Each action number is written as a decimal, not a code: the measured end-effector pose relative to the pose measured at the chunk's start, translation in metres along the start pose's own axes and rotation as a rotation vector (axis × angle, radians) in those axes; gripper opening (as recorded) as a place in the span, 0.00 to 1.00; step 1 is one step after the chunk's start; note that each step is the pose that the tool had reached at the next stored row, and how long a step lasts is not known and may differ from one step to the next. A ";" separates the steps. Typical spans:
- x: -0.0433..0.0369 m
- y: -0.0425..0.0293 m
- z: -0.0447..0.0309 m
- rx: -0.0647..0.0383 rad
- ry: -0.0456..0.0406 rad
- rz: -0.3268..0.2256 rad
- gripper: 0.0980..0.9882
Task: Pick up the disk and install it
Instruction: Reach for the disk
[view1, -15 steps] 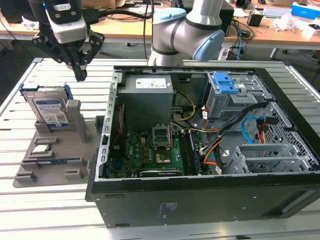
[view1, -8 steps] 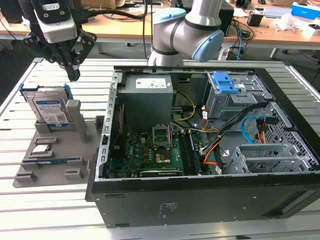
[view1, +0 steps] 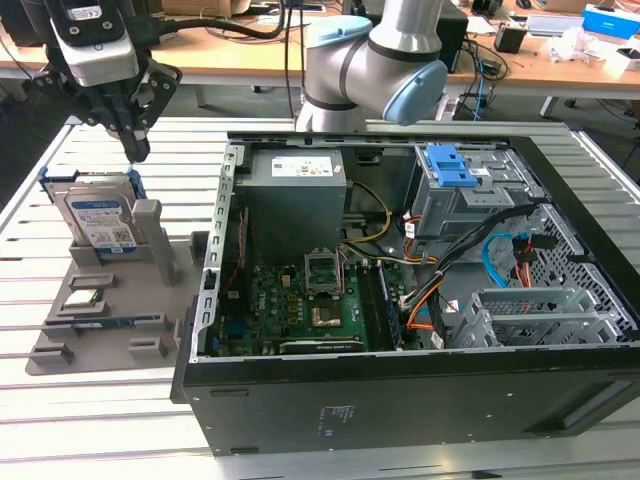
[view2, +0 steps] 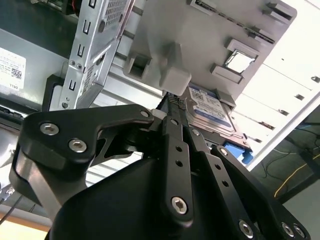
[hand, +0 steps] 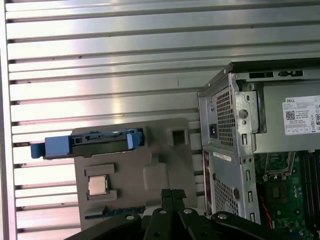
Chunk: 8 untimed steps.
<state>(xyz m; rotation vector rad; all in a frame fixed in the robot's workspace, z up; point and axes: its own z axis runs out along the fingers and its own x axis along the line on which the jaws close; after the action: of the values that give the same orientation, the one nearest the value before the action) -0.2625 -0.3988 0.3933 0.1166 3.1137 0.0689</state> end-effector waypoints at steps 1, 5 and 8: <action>0.0031 -0.0002 -0.0001 0.000 0.0000 0.000 0.01; 0.0093 -0.0007 -0.0003 0.000 0.0000 0.000 0.01; 0.0153 -0.0011 -0.0004 0.000 0.0000 0.000 0.01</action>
<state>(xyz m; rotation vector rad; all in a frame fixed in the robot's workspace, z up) -0.2778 -0.3988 0.3933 0.1167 3.1136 0.0689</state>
